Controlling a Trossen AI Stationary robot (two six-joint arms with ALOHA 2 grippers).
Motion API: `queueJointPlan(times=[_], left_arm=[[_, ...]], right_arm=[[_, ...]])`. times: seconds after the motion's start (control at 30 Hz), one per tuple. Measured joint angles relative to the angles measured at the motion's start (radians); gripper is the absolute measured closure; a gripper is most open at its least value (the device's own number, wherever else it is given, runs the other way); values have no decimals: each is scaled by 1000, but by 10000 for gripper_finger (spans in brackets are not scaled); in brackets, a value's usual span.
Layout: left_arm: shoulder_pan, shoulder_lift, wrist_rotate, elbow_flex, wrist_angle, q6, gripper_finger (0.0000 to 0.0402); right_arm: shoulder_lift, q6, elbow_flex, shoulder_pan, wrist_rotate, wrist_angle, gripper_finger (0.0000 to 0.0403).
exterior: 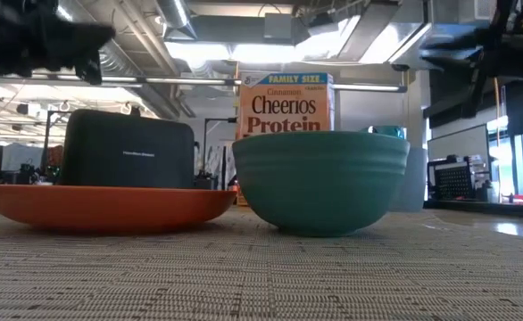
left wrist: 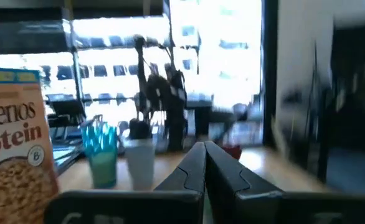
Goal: Arrange a breakfast setting
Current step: Pour the cereal into the blue bowl
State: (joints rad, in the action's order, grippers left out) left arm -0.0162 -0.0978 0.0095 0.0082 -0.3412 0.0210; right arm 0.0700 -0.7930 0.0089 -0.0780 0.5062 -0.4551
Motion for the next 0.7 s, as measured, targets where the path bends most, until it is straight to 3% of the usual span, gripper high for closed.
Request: queueJointPlan(times=[0.23,0.4,0.57,0.7], left_arm=[[0,0,-41,0,-240,178,401],[0,0,-73,0,-344,297,401],[0,0,-162,0,-335,463,401],[0,-26,-177,0,-290,532,401]], right_arm=[[72,124,101,0,18,13,273],[206,195,191,0,35,9,256],[376,251,309,0,40,-1,255],[496,429,413,0,-3,11,255]])
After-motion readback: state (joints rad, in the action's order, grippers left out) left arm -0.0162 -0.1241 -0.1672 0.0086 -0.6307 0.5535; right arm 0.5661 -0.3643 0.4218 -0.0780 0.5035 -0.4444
